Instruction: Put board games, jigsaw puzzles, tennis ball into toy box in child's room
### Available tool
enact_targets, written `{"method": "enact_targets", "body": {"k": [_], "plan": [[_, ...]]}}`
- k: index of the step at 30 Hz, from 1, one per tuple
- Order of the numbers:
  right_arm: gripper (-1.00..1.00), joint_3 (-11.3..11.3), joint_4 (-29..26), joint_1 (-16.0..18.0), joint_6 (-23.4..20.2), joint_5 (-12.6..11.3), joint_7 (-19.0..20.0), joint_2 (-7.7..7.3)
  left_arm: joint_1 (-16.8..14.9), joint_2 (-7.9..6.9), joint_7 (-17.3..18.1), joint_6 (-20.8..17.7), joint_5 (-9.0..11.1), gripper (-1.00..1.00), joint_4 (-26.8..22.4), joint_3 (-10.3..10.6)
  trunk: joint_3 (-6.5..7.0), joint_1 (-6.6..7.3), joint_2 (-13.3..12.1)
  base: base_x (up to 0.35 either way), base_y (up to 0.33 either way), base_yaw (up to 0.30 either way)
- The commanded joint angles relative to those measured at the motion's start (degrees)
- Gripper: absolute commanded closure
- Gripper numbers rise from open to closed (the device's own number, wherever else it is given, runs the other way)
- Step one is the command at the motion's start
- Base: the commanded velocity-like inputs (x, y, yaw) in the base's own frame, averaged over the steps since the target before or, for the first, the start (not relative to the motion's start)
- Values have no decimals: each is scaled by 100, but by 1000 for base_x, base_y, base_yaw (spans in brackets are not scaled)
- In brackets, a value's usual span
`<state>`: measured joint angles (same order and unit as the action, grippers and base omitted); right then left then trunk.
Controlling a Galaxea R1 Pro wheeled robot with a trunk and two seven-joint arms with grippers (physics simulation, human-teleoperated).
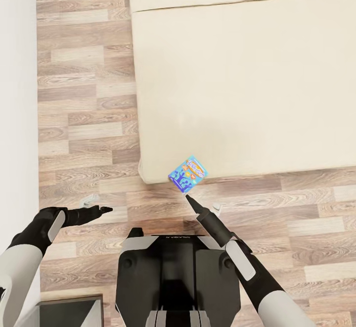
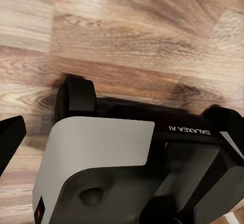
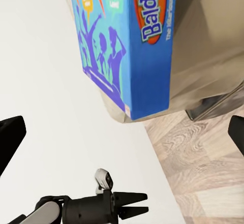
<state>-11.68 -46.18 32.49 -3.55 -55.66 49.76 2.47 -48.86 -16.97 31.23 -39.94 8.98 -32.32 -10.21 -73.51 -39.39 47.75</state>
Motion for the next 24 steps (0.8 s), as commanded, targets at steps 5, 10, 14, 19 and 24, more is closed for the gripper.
{"method": "enact_targets", "body": {"k": [5,10,14,19,24], "plan": [[-100,-10,3,2,-44,-59,15,-1,0,1,6,-40,24,-100,-2,-16,-2,-1,4,0,8,0],[-100,-10,3,3,-42,-59,16,-1,0,1,6,-40,25,-100,-2,-16,-2,-1,4,25,9,0],[-100,-10,3,3,-43,-59,13,-1,0,1,6,-40,24,-100,-2,-14,-2,-1,4,151,89,0],[-100,-10,3,3,-42,-59,3,-1,0,1,6,-40,24,-100,-2,-16,-2,-1,4,99,52,0],[-100,-11,3,3,-41,-59,0,5,0,1,6,-40,24,-100,-2,-16,-2,-1,4,26,14,0]]}}
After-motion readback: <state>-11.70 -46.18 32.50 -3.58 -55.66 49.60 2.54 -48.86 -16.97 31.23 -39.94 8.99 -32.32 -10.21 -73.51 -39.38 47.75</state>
